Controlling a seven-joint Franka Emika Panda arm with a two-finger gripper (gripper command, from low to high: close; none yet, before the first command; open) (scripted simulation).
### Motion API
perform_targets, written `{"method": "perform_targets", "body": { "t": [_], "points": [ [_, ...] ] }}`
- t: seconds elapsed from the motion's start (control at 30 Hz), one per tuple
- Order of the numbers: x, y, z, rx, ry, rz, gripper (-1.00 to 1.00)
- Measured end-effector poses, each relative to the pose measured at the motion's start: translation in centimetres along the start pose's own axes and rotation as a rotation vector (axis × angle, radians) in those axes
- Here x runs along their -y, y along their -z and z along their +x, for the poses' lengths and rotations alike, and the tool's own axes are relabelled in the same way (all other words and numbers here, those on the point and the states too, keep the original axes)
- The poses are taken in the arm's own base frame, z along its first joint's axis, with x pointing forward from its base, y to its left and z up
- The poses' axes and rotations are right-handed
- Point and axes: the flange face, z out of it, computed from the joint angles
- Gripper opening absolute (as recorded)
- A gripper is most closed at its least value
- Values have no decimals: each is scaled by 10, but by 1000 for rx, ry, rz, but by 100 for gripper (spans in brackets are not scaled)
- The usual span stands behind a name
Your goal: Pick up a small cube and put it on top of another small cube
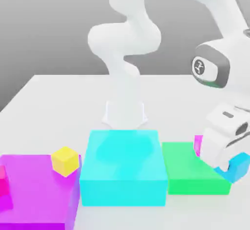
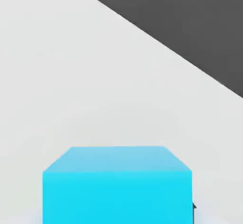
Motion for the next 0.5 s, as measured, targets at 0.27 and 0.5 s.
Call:
{"method": "perform_targets", "body": {
  "t": [0.27,0.5],
  "points": [
    [-20,28,-85,-2,134,-5,-100],
    [-33,-8,-116,-9,187,-11,-100]
  ]
}}
